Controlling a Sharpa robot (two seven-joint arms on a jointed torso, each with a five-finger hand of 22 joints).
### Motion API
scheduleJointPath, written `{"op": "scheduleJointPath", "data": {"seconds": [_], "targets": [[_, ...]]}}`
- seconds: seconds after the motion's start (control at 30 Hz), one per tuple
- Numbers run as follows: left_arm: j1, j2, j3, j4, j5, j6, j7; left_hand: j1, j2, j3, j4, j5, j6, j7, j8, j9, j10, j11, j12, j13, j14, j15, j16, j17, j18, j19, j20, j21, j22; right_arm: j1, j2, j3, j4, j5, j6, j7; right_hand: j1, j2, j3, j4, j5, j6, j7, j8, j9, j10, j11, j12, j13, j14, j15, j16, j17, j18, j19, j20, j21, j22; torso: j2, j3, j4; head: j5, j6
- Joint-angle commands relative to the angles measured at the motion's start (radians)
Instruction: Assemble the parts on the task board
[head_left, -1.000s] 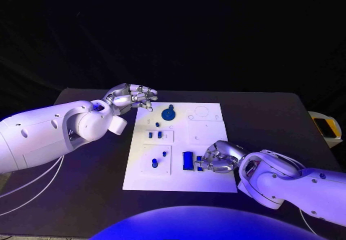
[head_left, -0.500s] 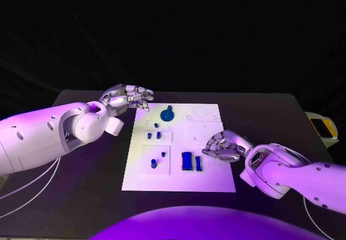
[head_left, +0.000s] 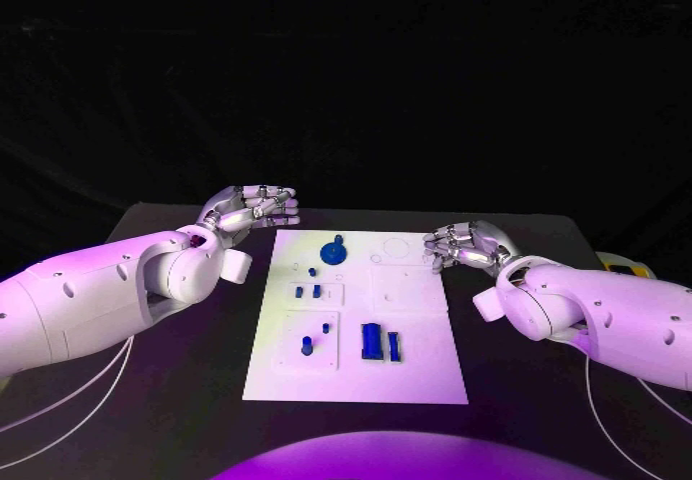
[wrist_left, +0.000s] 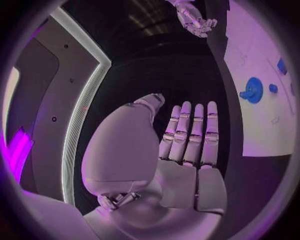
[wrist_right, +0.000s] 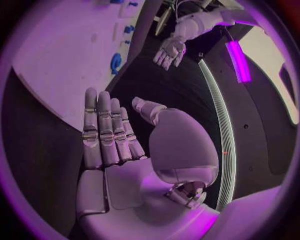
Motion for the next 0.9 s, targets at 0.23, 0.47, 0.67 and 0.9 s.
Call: {"op": "scheduleJointPath", "data": {"seconds": [0.23, 0.47, 0.67, 0.9], "targets": [[-0.022, 0.071, 0.001, -0.108, 0.057, -0.079, 0.055, -0.417, 0.208, -0.345, -0.283, -0.362, -0.878, -0.184, -0.153, -0.288, -1.057, -0.169, -0.066, -0.064, -0.805, -0.152, -0.272, -0.296, -0.178, -0.835, -0.277, -0.126, -0.152, -0.001, 0.096, 0.008, -0.207, 0.188, 0.087, 0.078, -0.343, 0.124, -0.612, 0.006, -0.065, -0.802, -0.194, -0.251, -0.429, -0.993, -0.138, -0.239, -0.309, -0.976, -0.089, -0.457, -0.532, -0.171, -1.059, -0.18, -0.078, -0.824, -0.02, 0.0014, 0.0058, -0.017, 0.053], [-0.027, 0.071, 0.008, -0.076, 0.054, -0.128, 0.058, -0.622, 0.208, -0.345, -0.283, -0.362, -0.878, -0.184, -0.153, -0.288, -1.057, -0.169, -0.066, -0.064, -0.805, -0.152, -0.272, -0.296, -0.178, -0.835, -0.277, -0.126, -0.152, -0.006, 0.089, 0.026, -0.161, 0.203, 0.037, 0.093, -1.153, 0.124, -0.612, 0.006, -0.065, -0.802, -0.194, -0.251, -0.429, -0.993, -0.138, -0.239, -0.309, -0.976, -0.089, -0.457, -0.532, -0.171, -1.059, -0.18, -0.078, -0.824, -0.02, 0.0052, 0.0069, -0.018, 0.077], [-0.038, 0.07, 0.025, 0.012, 0.043, -0.262, 0.069, -1.427, 0.208, -0.345, -0.283, -0.362, -0.878, -0.184, -0.153, -0.288, -1.057, -0.169, -0.066, -0.064, -0.805, -0.152, -0.272, -0.296, -0.178, -0.835, -0.277, -0.126, -0.152, -0.018, 0.071, 0.075, -0.035, 0.244, -0.097, 0.136, -1.153, 0.124, -0.612, 0.006, -0.065, -0.802, -0.194, -0.251, -0.429, -0.993, -0.138, -0.239, -0.309, -0.976, -0.089, -0.457, -0.532, -0.171, -1.059, -0.18, -0.078, -0.824, -0.018, 0.0155, 0.0096, -0.018, 0.144], [-0.055, 0.068, 0.051, 0.144, 0.028, -0.464, 0.085, -1.427, 0.208, -0.345, -0.283, -0.362, -0.878, -0.184, -0.153, -0.288, -1.057, -0.169, -0.066, -0.064, -0.805, -0.152, -0.272, -0.296, -0.178, -0.835, -0.277, -0.126, -0.152, -0.034, 0.046, 0.14, 0.134, 0.299, -0.277, 0.193, -1.153, 0.124, -0.612, 0.006, -0.065, -0.802, -0.194, -0.251, -0.429, -0.993, -0.138, -0.239, -0.309, -0.976, -0.089, -0.457, -0.532, -0.171, -1.059, -0.18, -0.078, -0.824, -0.017, 0.0252, 0.0122, -0.019, 0.207]]}}
